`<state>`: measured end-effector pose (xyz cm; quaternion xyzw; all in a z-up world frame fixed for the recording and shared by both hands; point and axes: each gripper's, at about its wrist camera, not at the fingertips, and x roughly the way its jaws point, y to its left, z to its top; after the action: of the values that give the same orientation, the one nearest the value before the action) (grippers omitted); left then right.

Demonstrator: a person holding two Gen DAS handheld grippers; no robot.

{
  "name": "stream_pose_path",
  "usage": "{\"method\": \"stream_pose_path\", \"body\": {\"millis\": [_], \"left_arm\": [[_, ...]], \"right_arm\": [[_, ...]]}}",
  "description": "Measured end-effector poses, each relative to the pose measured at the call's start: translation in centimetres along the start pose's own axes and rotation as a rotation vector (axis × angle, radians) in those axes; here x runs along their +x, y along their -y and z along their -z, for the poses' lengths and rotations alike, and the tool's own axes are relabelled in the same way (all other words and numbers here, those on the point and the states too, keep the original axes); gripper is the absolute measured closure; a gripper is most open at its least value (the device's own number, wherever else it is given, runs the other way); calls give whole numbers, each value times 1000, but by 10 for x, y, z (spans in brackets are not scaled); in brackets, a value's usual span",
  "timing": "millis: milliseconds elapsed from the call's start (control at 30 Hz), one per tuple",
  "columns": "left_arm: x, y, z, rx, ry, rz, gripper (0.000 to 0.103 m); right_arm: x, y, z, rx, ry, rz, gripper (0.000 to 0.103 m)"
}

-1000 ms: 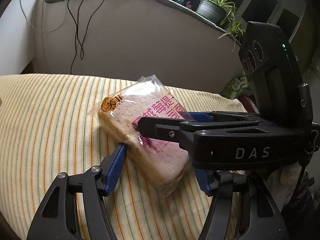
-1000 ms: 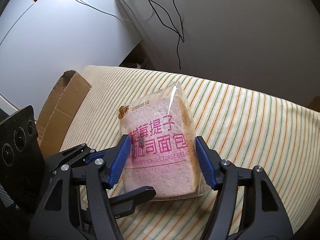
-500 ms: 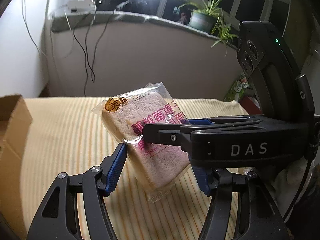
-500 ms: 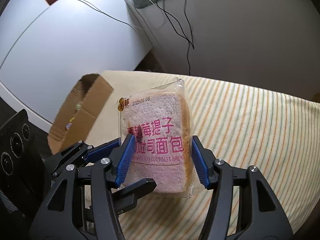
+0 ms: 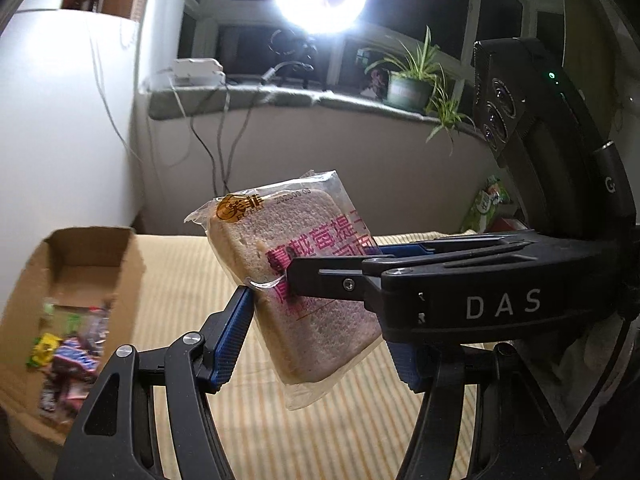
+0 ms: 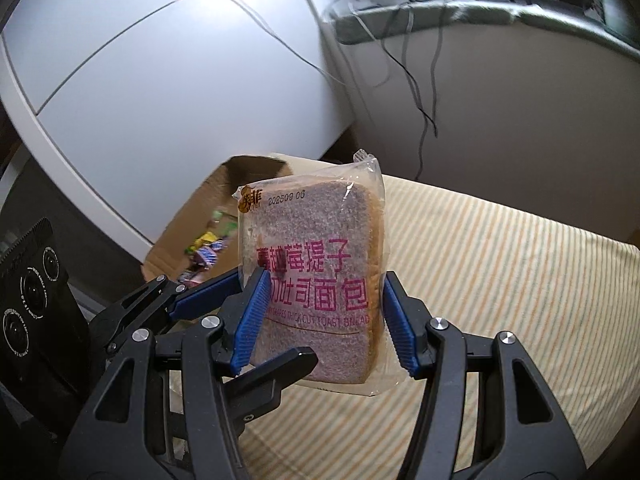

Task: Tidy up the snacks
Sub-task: 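Lift the bread loaf with both tools and carry it over the box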

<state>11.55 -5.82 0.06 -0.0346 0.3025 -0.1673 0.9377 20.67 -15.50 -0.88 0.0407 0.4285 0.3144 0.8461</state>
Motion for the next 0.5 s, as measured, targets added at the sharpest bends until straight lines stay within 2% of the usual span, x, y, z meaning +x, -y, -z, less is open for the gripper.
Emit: {"method": "stream_pose_path", "body": {"millis": [500], "left_arm": [[-53,-54,8,-40,62,-96,41]], "right_arm": [[32,-74,-15,-75,-8,-61,44]]}}
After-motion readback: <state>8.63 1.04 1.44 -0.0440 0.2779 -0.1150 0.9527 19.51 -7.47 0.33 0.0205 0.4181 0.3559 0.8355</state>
